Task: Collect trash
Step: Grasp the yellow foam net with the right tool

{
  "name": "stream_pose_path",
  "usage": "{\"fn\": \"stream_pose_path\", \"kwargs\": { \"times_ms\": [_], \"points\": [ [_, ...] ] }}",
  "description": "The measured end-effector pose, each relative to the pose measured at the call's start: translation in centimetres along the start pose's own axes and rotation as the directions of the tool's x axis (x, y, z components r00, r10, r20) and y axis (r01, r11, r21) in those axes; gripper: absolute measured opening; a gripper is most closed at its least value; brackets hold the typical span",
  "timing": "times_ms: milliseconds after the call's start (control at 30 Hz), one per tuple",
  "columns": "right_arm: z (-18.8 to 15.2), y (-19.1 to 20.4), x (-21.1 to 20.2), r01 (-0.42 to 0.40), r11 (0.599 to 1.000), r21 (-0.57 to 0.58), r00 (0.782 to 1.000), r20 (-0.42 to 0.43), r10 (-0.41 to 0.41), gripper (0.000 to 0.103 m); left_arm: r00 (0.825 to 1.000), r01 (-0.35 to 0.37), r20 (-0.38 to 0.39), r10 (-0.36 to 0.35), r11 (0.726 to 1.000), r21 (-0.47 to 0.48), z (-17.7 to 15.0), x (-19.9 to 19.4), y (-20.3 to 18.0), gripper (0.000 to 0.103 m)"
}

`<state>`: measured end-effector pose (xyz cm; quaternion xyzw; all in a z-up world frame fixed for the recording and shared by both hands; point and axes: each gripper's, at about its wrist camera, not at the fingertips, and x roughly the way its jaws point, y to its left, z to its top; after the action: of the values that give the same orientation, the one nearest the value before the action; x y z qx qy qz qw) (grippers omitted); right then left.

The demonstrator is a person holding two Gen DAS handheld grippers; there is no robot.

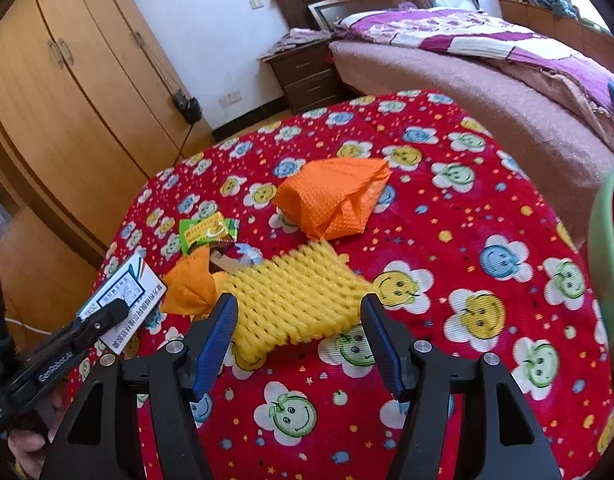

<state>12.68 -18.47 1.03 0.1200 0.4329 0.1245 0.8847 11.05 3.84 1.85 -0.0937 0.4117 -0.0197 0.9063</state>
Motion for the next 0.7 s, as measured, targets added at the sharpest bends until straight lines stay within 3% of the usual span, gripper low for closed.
{"fn": "stream_pose_path", "kwargs": {
  "times_ms": [133,267,600,700],
  "points": [
    [-0.6,0.0,0.7,-0.01,1.0,0.011,1.0,-0.018,0.011,0.064,1.0,0.006,0.002,-0.006,1.0,-0.004,-0.1,-0.1,0.2,0.018],
    [-0.7,0.1,0.7,-0.009,1.0,0.01,1.0,-0.016,0.009,0.054,1.0,0.013,0.003,-0.013,1.0,-0.011,-0.1,-0.1,0.4,0.018],
    [-1.1,0.3,0.2,-0.03,1.0,0.003,1.0,0.004,0.03,0.018,1.0,0.012,0.003,-0.012,1.0,-0.011,-0.1,-0.1,0.5,0.018],
    [-1.5,0.6,-0.5,-0.032,0.999,-0.005,0.999,0.024,0.033,0.015,1.0,0.017,0.006,-0.017,1.0,-0.011,-0.2,-0.4,0.4,0.018]
  ]
}}
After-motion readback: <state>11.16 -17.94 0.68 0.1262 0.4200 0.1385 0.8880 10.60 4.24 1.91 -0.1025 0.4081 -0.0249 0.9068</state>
